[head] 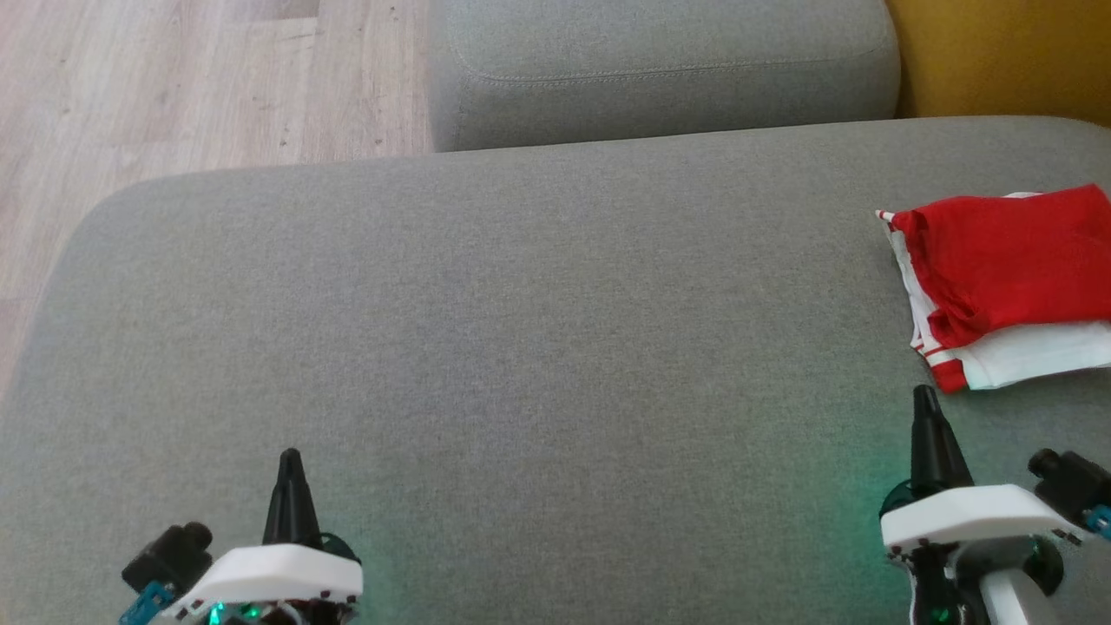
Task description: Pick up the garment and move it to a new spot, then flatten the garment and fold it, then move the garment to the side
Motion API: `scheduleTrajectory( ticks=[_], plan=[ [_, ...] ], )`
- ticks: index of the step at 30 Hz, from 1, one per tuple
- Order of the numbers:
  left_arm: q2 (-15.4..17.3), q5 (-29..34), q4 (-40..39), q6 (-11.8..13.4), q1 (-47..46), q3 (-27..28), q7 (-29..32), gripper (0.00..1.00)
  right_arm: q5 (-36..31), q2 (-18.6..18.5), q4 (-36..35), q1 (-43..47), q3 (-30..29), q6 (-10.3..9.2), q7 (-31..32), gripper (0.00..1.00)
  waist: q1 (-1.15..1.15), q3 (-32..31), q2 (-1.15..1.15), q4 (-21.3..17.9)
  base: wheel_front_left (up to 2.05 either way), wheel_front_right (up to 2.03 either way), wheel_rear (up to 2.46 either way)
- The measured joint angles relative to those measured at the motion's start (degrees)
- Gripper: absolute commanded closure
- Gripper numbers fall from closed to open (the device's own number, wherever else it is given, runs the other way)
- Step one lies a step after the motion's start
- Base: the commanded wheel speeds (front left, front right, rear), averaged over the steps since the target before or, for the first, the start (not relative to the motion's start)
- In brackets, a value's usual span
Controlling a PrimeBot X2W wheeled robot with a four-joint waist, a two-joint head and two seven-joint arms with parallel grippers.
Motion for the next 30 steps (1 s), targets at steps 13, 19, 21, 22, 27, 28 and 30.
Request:
scheduleTrajectory(
  ticks=[13, 19, 21, 22, 27, 28, 30],
  plan=[
    [0.0, -7.37, -0.82, -0.58, -0.01, 1.83, 2.49, 1.0, 9.11, 0.0, -1.05, -0.02, -0.83, 0.0, 2.05, 1.0, 0.0, -0.01, 0.0, 0.11, 0.0, 0.0, 0.0],
    [-0.01, -10.46, -1.2, -1.08, -0.02, 2.99, 3.5, 1.0, 13.01, 0.0, -1.36, -0.03, -1.22, 0.0, 3.24, 1.0, 0.0, -0.01, 0.0, 0.15, 0.0, 0.0, 0.0],
    [-0.01, -10.96, -1.32, -1.09, -0.02, 3.21, 3.52, 1.0, 13.66, 0.0, -1.42, -0.03, -1.3, 0.0, 3.52, 1.0, 0.0, -0.01, 0.0, 0.16, 0.0, 0.0, 0.0],
    [0.0, -11.54, -1.45, -1.3, -0.02, 3.33, 3.68, 1.0, 14.3, 0.0, -1.47, -0.03, -1.35, -0.01, 3.54, 1.0, 0.0, -0.01, 0.0, 0.16, 0.0, 0.0, 0.0],
    [-0.01, -14.16, -1.92, -1.52, -0.04, 3.57, 4.52, 1.0, 17.55, 0.0, -1.87, -0.04, -1.88, -0.01, 4.43, 1.0, 0.0, -0.02, 0.0, 0.2, 0.0, 0.0, 0.0],
    [-0.01, -14.71, -1.96, -1.53, -0.04, 3.66, 4.63, 1.0, 18.18, 0.0, -1.96, -0.04, -1.97, 0.0, 4.45, 1.0, 0.0, -0.02, 0.0, 0.21, 0.0, 0.0, 0.0],
    [-0.01, -15.78, -2.0, -1.57, -0.04, 3.8, 5.0, 1.0, 19.5, 0.0, -2.04, -0.06, -2.12, 0.0, 4.82, 1.0, 0.0, -0.02, 0.0, 0.22, 0.0, 0.0, 0.0]
  ],
)
